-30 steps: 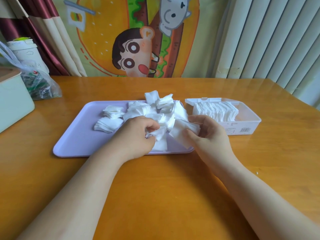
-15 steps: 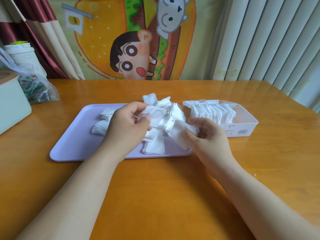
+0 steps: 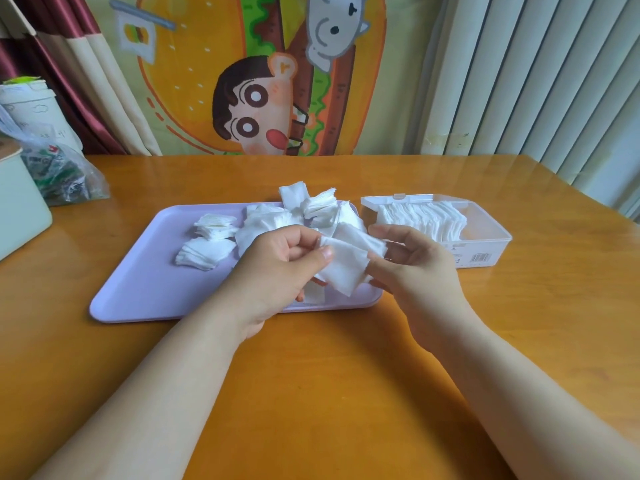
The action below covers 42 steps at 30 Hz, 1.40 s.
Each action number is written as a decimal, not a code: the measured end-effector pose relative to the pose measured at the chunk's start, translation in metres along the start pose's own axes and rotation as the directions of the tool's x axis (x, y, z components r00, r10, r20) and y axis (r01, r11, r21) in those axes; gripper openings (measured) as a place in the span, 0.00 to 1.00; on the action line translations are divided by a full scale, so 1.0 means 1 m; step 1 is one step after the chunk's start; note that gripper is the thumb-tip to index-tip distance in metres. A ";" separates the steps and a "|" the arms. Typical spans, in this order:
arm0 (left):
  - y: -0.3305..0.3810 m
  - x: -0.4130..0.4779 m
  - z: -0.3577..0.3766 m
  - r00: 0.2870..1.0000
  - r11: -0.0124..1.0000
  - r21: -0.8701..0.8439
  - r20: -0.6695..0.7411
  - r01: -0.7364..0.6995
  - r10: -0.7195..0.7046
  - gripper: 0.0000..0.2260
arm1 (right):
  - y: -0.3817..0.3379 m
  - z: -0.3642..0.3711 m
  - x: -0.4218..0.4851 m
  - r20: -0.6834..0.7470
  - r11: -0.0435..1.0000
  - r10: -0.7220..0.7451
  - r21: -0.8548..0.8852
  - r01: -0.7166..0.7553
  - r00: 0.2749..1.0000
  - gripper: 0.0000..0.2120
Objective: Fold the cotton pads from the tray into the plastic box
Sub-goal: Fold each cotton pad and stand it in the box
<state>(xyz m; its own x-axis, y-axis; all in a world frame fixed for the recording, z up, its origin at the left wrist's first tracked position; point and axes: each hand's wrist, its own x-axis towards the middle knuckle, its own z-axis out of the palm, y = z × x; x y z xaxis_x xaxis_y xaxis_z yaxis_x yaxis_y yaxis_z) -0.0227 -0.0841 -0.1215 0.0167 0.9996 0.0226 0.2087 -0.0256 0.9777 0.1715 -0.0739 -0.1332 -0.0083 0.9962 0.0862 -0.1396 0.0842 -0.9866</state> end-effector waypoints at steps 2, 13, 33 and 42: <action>-0.004 0.002 -0.002 0.999 1.000 0.005 -0.034 -0.026 0.027 0.02 | 0.001 0.000 0.001 0.015 1.000 0.011 0.018 -0.011 1.000 0.16; -0.002 0.001 0.001 0.995 0.988 -0.116 -0.042 -0.097 0.093 0.06 | 0.001 -0.003 0.001 0.115 1.000 0.023 -0.024 -0.020 0.993 0.20; 0.001 -0.002 0.010 0.937 0.937 0.209 -0.151 -0.281 0.315 0.05 | 0.004 -0.004 0.005 0.168 0.995 0.067 0.055 -0.078 0.983 0.18; -0.001 -0.001 0.011 0.948 0.946 0.189 -0.127 -0.265 0.291 0.07 | 0.007 -0.005 0.005 0.152 0.995 0.063 0.065 -0.073 0.986 0.11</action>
<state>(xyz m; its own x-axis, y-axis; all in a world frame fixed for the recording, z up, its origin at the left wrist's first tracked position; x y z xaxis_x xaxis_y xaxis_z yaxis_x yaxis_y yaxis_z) -0.0126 -0.0852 -0.1248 -0.0481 0.9419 0.3323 0.3776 -0.2909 0.8791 0.1755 -0.0686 -0.1408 -0.1671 0.9850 0.0439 -0.2024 0.0093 -0.9793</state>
